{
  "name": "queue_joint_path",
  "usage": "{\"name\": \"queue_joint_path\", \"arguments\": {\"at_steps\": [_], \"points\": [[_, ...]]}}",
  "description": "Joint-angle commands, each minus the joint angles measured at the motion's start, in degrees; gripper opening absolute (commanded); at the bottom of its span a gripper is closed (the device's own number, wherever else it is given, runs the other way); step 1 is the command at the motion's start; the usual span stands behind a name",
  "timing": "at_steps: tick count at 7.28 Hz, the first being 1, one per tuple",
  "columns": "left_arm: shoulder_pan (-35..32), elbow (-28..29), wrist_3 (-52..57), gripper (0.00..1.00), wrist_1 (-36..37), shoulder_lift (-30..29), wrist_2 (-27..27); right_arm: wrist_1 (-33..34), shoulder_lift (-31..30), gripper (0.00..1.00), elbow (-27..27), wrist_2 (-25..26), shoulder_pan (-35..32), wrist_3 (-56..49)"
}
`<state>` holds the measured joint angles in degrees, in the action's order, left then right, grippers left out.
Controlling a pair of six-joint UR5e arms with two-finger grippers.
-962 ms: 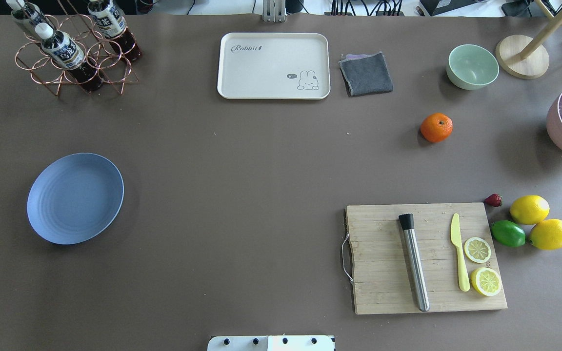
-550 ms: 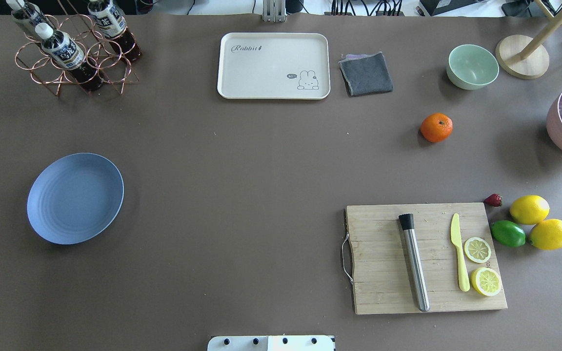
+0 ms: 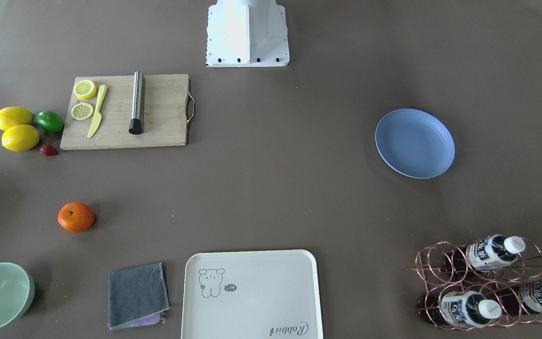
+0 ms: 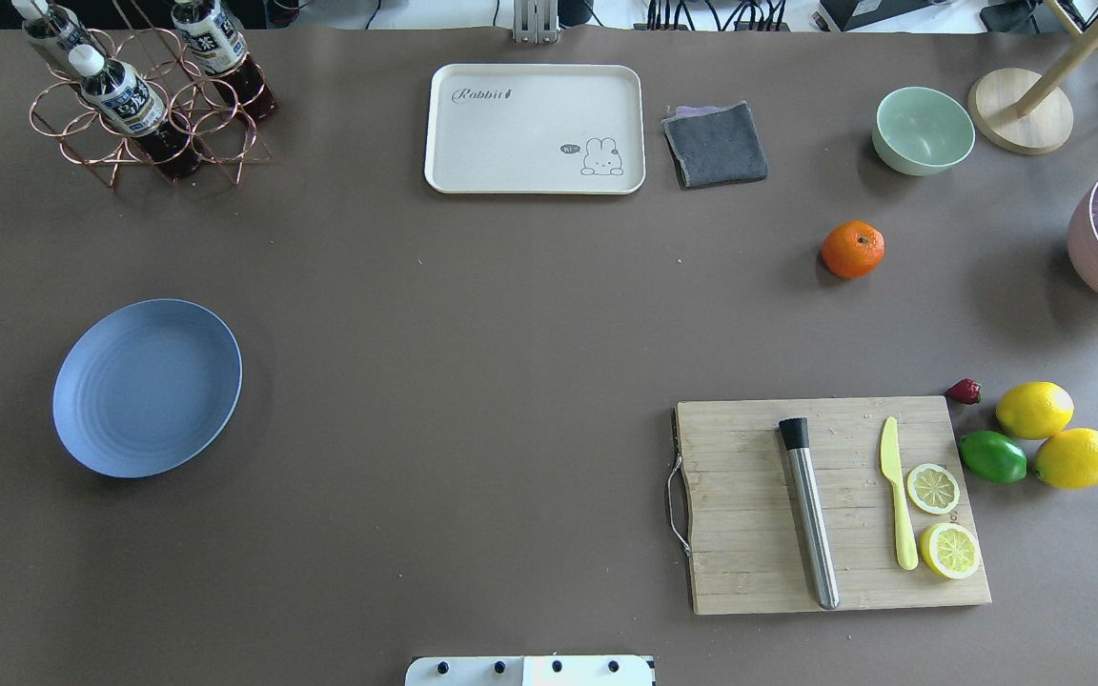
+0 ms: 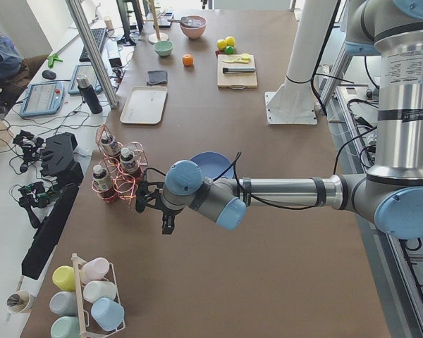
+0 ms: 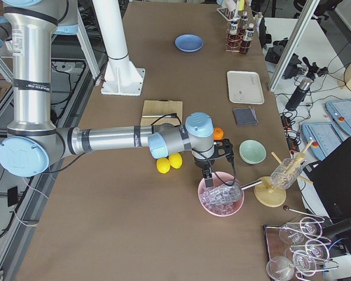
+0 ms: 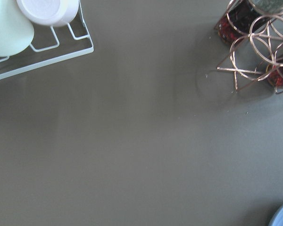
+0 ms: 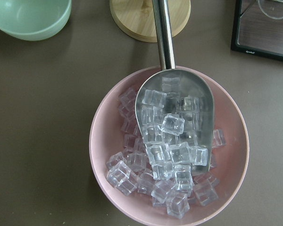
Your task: Pick orange to plate
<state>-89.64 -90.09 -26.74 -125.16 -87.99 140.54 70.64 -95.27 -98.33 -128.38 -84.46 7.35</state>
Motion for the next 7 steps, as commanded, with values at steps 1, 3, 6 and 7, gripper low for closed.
{"name": "queue_joint_path", "arguments": {"at_steps": [1,3,6,7], "points": [[1.22,1.14,-0.85,0.98,-9.54,-2.17,-0.36,-11.90,-1.77,1.00,3.40,-0.46,0.00,3.78],[8.47,1.49,-0.85,0.91,-12.47,-6.82,-0.53,-12.28,-0.80,1.00,1.92,-4.84,0.43,13.18],[17.80,0.79,-13.03,0.99,-13.09,-5.97,-9.03,-14.98,0.60,1.00,-2.22,-2.15,11.03,32.15],[19.66,0.70,-14.55,0.99,-13.35,-5.88,-9.41,-17.27,2.00,1.00,-2.22,0.30,14.98,38.12]]}}
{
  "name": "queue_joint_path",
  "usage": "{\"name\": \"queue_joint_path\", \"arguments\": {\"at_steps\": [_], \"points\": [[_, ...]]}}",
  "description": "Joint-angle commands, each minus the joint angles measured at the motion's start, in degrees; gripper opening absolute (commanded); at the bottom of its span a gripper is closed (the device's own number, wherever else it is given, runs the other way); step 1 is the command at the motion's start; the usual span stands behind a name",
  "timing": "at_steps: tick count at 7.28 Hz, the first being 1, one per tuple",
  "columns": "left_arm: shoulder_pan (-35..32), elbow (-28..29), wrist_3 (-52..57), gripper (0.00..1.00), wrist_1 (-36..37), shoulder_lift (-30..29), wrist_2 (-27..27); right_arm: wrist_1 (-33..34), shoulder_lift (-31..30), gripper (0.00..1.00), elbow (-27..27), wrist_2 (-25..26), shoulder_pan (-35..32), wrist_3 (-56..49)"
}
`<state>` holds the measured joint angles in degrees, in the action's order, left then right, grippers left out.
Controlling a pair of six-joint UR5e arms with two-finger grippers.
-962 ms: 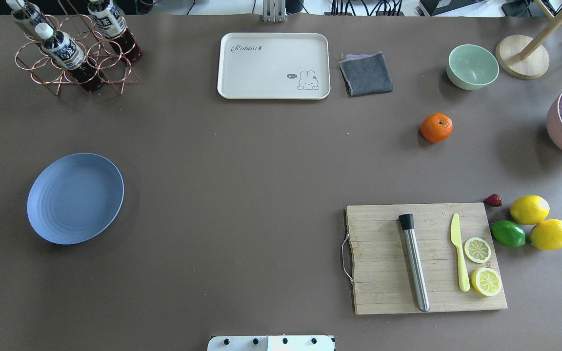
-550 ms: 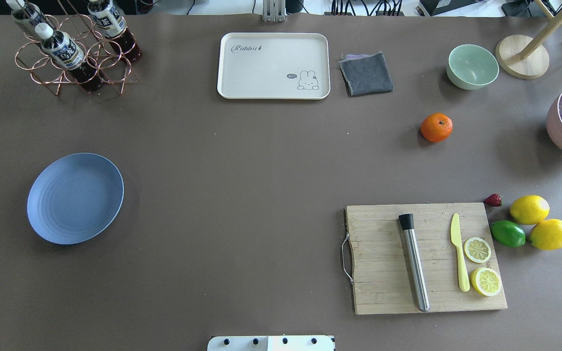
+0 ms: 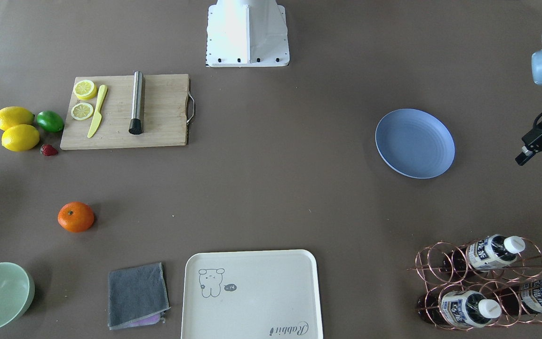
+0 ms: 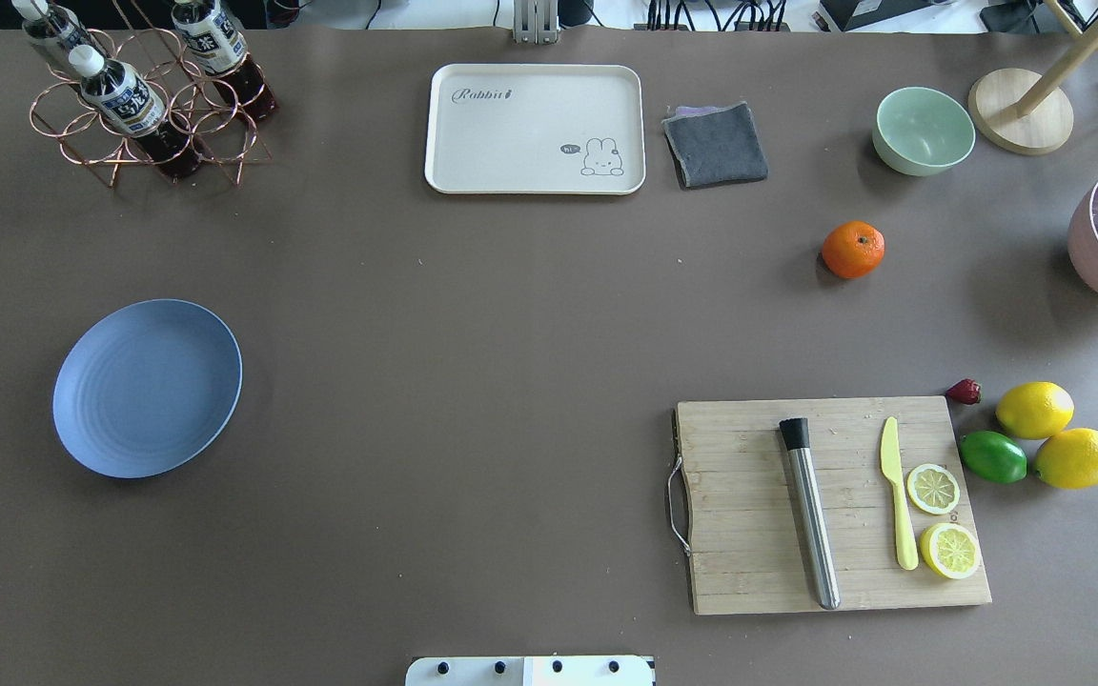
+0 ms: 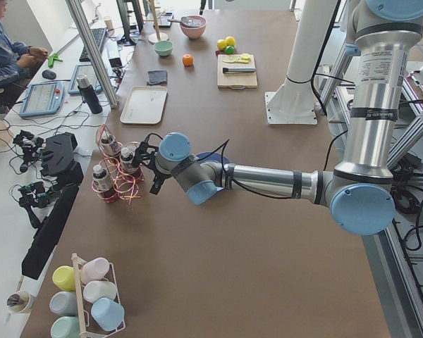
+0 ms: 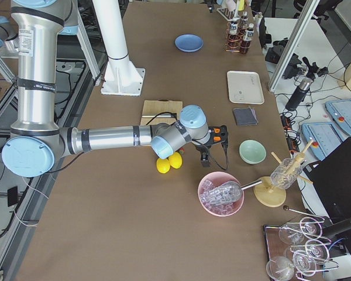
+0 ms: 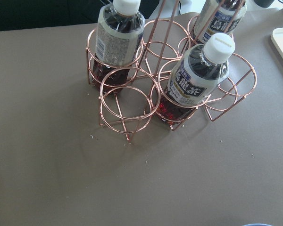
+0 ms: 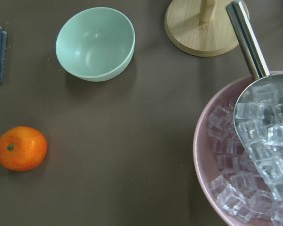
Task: Pick orange to plate
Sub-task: 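Grasp the blue plate's rim with the left gripper while the right arm moves in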
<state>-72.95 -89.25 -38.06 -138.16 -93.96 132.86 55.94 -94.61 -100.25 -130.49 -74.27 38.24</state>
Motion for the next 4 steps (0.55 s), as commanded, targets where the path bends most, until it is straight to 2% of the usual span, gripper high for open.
{"name": "queue_joint_path", "arguments": {"at_steps": [1,2,4], "points": [[4.73,0.04,-5.25,0.99,-3.58,0.96,-1.72,-2.59,2.49,1.00,-0.03,5.30,8.58,10.42],[5.96,0.22,-7.36,0.99,-7.00,2.28,-2.16,-2.50,5.46,1.00,1.10,8.29,11.83,13.06],[7.11,0.66,-7.73,0.99,-9.41,6.05,-2.25,-2.41,10.74,1.00,4.88,9.11,13.53,14.84]]}}
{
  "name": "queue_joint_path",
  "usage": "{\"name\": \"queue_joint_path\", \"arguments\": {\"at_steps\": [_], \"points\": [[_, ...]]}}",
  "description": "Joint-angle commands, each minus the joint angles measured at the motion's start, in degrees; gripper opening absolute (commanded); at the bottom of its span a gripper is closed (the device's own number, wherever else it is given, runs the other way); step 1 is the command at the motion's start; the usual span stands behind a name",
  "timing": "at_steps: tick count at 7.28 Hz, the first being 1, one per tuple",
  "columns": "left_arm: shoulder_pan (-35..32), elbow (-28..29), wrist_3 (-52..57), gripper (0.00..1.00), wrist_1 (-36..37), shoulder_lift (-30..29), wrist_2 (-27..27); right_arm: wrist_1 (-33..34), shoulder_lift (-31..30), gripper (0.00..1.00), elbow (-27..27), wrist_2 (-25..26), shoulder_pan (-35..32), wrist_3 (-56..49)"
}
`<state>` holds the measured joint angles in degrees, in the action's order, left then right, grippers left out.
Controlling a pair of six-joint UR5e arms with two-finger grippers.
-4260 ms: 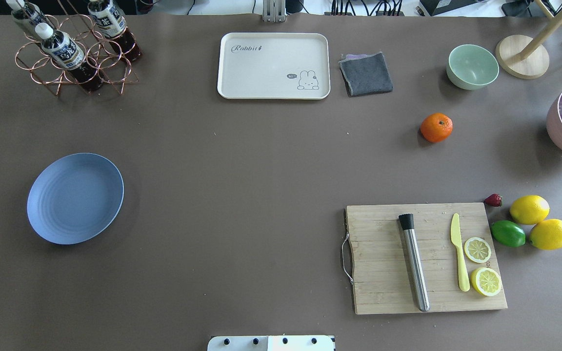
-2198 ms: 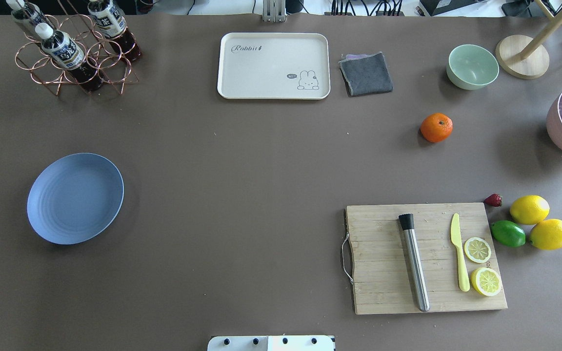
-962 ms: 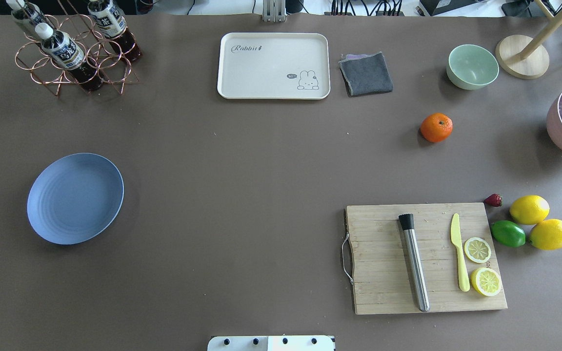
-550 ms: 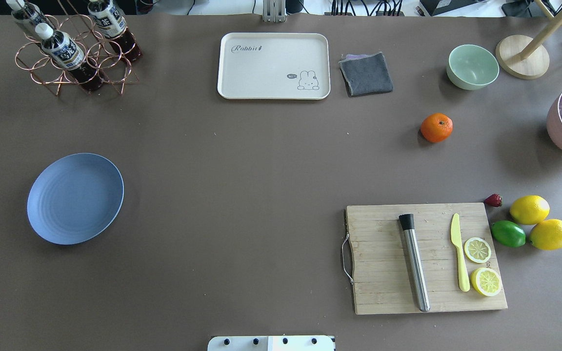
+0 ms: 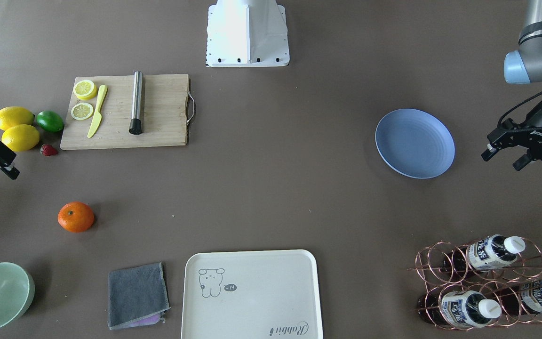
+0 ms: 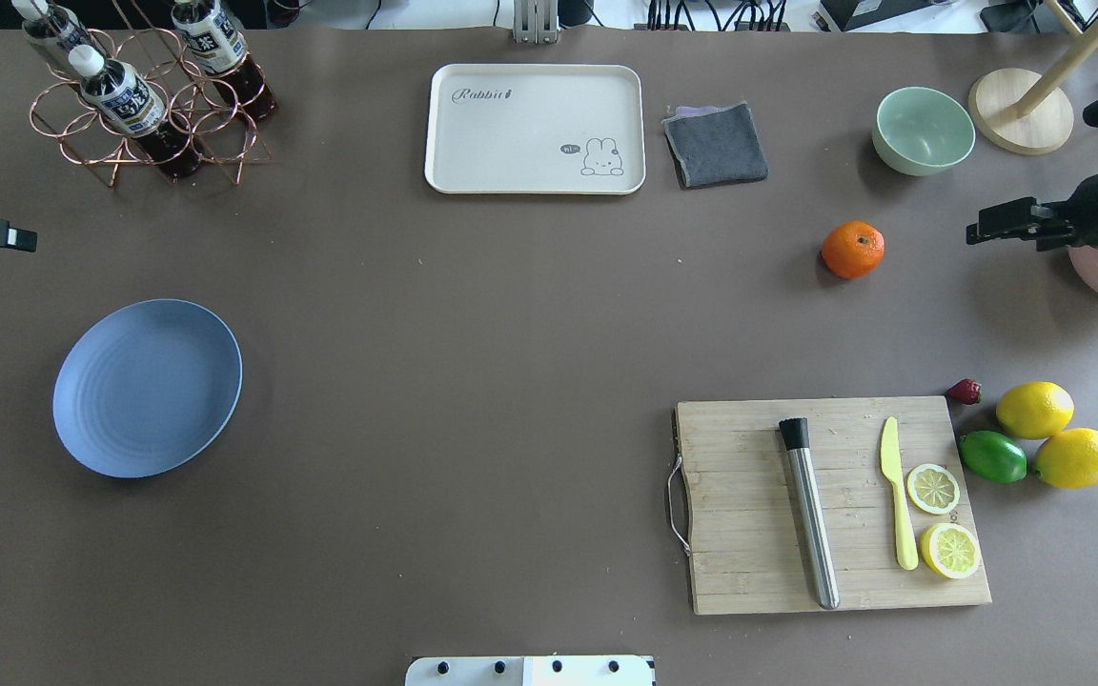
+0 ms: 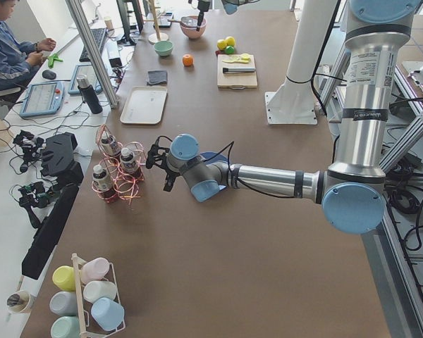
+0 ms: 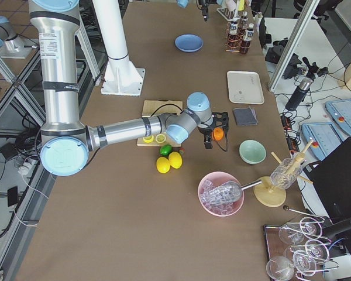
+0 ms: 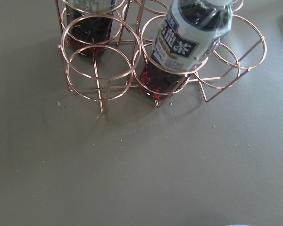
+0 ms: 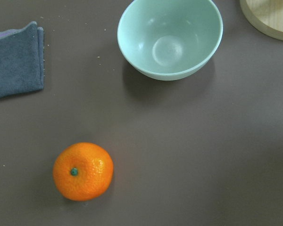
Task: Pick orange to plate
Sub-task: 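Grasp the blue plate's rim with the left gripper while the right arm moves in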
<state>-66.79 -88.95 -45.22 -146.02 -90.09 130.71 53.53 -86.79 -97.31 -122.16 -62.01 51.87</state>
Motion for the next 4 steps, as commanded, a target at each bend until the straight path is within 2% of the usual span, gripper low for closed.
{"name": "queue_joint_path", "arguments": {"at_steps": [1,3,4], "points": [[3.05,0.44,-2.31,0.98,-2.15,3.68,-0.45,0.00,3.03,1.00,1.60,0.78,1.28,1.21],[13.38,4.02,-12.82,0.96,-12.91,4.22,-8.41,-0.09,3.21,1.00,1.34,0.78,1.36,1.56],[15.61,5.61,-15.49,0.92,-16.62,4.22,-9.06,-0.09,3.21,1.00,1.07,0.78,1.36,1.56]]}}
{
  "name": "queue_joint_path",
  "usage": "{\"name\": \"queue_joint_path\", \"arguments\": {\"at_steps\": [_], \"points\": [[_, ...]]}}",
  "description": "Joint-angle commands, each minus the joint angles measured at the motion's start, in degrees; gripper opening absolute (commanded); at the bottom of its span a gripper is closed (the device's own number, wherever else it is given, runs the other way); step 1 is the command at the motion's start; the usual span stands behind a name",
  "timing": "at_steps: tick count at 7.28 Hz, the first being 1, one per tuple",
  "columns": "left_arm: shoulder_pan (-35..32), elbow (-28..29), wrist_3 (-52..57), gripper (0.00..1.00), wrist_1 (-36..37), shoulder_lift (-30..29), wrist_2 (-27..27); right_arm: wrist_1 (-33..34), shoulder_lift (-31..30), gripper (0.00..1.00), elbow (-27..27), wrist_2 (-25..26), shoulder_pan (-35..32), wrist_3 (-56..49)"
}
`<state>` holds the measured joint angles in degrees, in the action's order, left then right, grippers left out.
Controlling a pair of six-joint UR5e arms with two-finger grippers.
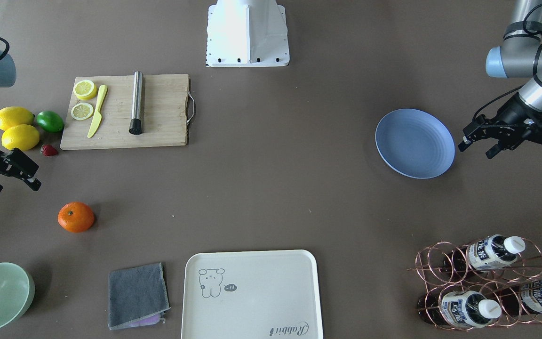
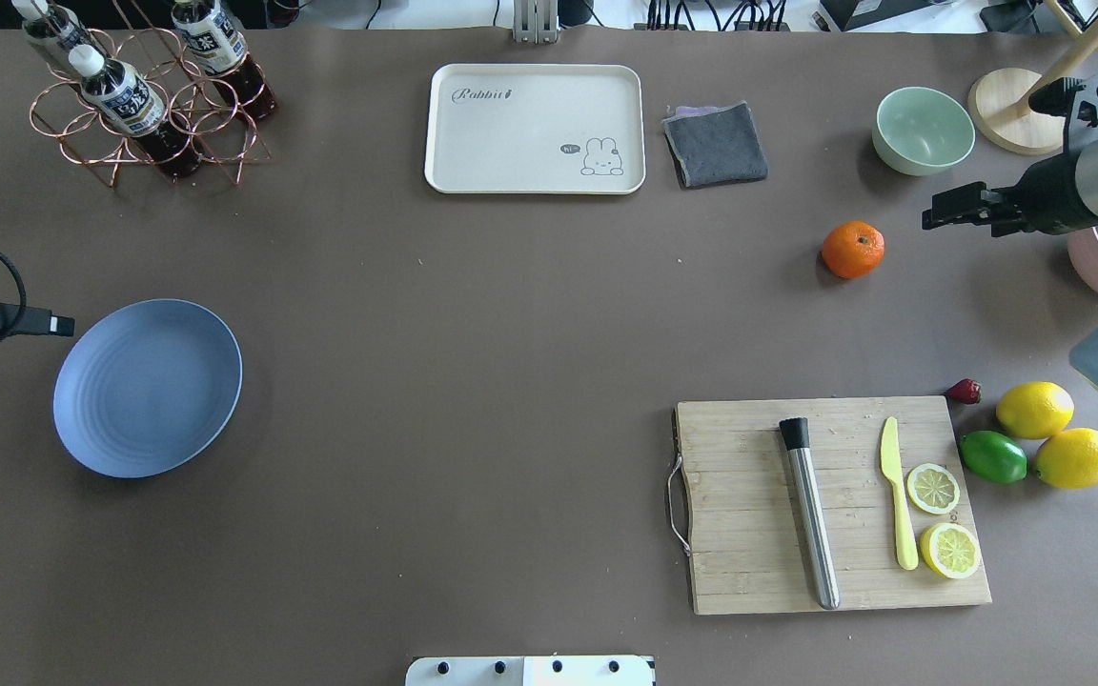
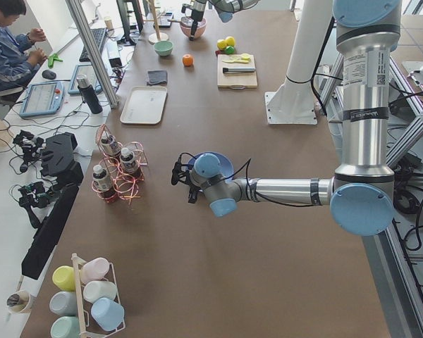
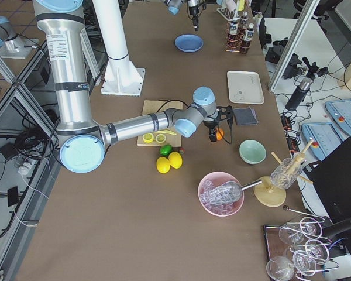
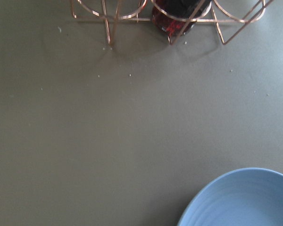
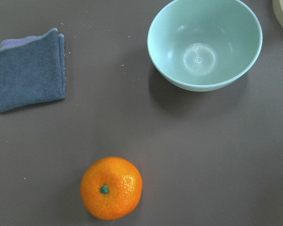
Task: Pick orange to plate
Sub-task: 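Grasp the blue plate's rim with the left gripper while the right arm moves in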
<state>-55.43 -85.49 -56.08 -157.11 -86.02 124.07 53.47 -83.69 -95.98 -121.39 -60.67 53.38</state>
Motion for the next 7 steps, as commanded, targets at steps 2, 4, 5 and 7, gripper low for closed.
{"name": "queue_joint_path", "arguments": {"at_steps": [2,4,5,7], "points": [[4.19,2.61,-4.40,0.67,-6.98,0.41,-1.82,-0.03,0.19,1.00,-0.26,0.01,0.02,0.06],[4.27,3.23,-2.29,0.46,-7.16,0.42,-1.82,-0.03,0.19,1.00,-0.26,0.01,0.02,0.06],[4.27,3.23,-2.28,0.40,-7.16,0.42,-1.82,-0.03,0.10,1.00,-0.26,0.01,0.02,0.06],[4.27,2.53,-2.28,0.00,-7.16,0.94,-1.73,-0.03,0.10,1.00,-0.34,0.01,0.02,0.06]]}}
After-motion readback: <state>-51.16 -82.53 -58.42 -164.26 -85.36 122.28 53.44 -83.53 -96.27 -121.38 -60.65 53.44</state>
